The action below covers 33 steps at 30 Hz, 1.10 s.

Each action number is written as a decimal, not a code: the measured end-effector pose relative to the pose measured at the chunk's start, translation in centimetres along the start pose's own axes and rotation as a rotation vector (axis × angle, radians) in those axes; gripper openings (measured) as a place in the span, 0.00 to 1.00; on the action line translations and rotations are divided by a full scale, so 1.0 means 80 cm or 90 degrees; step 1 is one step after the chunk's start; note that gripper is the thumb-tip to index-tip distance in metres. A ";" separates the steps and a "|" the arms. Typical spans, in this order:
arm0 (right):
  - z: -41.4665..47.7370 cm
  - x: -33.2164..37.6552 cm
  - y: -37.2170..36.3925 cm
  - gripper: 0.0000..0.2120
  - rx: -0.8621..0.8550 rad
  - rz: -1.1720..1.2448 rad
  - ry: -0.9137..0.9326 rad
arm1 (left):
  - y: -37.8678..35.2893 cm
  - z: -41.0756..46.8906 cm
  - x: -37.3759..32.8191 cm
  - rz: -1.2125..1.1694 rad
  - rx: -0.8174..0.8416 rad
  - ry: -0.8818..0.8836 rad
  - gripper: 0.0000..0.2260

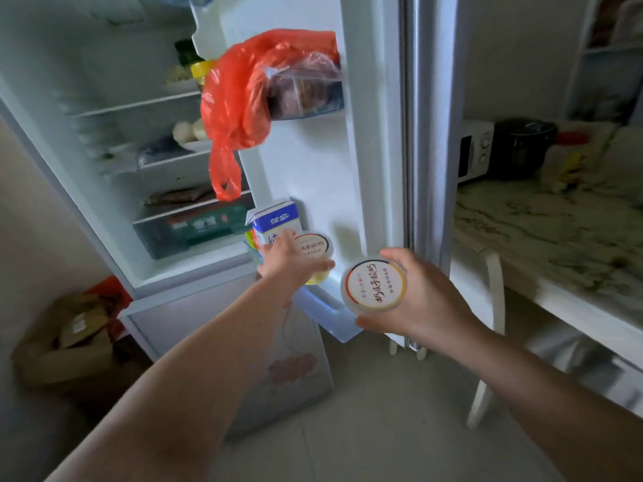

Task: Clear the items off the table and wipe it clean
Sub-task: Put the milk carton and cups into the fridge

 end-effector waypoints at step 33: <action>-0.011 -0.018 -0.017 0.47 -0.058 0.021 -0.086 | -0.094 0.034 -0.025 0.428 0.113 -0.476 0.12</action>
Point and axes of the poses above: each hand's wrist, its own z-axis towards the middle knuckle, its own y-axis out of the back of the hand, x = y × z, the point moved 6 cm from there along z, towards the middle knuckle, and after that the axes turned 11 degrees about z, right-handed, at the moved point
